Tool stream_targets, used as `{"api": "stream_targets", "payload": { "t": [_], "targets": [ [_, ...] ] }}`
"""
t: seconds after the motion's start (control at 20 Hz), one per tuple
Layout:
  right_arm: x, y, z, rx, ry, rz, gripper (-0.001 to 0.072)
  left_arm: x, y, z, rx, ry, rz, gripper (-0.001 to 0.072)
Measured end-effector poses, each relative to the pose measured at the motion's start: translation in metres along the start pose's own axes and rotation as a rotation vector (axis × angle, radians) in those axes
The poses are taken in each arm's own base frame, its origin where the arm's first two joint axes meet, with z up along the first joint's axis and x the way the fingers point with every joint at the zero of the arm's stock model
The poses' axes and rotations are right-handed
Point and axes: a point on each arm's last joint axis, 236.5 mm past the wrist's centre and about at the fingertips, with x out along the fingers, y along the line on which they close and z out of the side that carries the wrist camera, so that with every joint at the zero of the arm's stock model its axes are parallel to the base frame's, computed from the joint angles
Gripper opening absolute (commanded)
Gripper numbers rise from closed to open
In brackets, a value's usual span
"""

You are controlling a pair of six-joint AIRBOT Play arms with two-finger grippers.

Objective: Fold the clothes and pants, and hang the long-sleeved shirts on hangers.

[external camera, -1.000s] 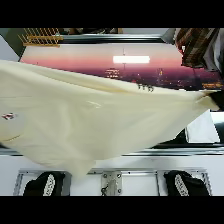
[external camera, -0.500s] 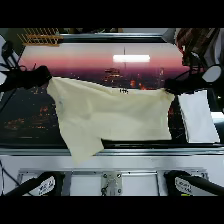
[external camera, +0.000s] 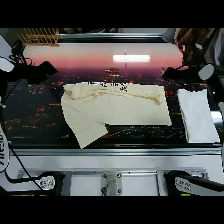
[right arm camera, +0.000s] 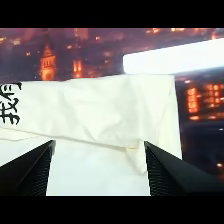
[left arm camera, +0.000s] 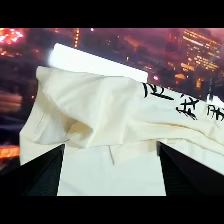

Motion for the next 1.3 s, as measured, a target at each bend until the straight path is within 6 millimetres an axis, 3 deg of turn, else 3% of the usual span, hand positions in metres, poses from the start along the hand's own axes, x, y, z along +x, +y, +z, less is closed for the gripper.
{"api": "stream_targets", "payload": {
  "t": [0.1, 0.2, 0.4, 0.55, 0.7, 1.0, 1.05, 1.1, 1.15, 1.3],
  "targets": [
    [-0.033, 0.005, 0.004, -0.035, -0.03, 0.008, 0.0608, -0.014, 0.021, -0.022, -0.022, 0.027, 0.041, 0.0615],
    [-0.063, 0.012, -0.004, -0.065, -0.044, 0.015, 0.0607, -0.016, 0.045, -0.066, -0.057, 0.101, 0.088, 0.0614],
    [-0.106, 0.019, -0.032, -0.092, -0.065, 0.03, 0.0607, 0.001, 0.086, -0.176, -0.152, 0.263, 0.149, 0.0614],
    [-0.121, 0.024, -0.053, -0.086, -0.065, 0.056, 0.0607, 0.02, 0.096, -0.229, -0.248, 0.322, 0.141, 0.0614],
    [-0.127, 0.03, -0.067, -0.073, -0.057, 0.085, 0.0607, 0.04, 0.095, -0.252, -0.337, 0.345, 0.105, 0.0614],
    [-0.13, 0.036, -0.074, -0.058, -0.047, 0.115, 0.0606, 0.074, 0.066, -0.255, -0.337, 0.372, 0.035, 0.0611],
    [-0.13, 0.037, -0.075, -0.056, -0.046, 0.118, 0.0606, 0.079, 0.061, -0.255, -0.326, 0.378, 0.027, 0.0426],
    [-0.13, 0.038, -0.075, -0.054, -0.046, 0.121, 0.0607, 0.083, 0.056, -0.256, -0.312, 0.384, 0.025, 0.0137],
    [-0.131, 0.038, -0.075, -0.054, -0.046, 0.122, 0.0607, 0.086, 0.054, -0.259, -0.293, 0.396, 0.027, 0.0006],
    [-0.13, 0.037, -0.078, -0.054, -0.038, 0.12, 0.0607, 0.089, 0.045, -0.254, -0.27, 0.387, 0.012, 0.0007]
  ]
}}
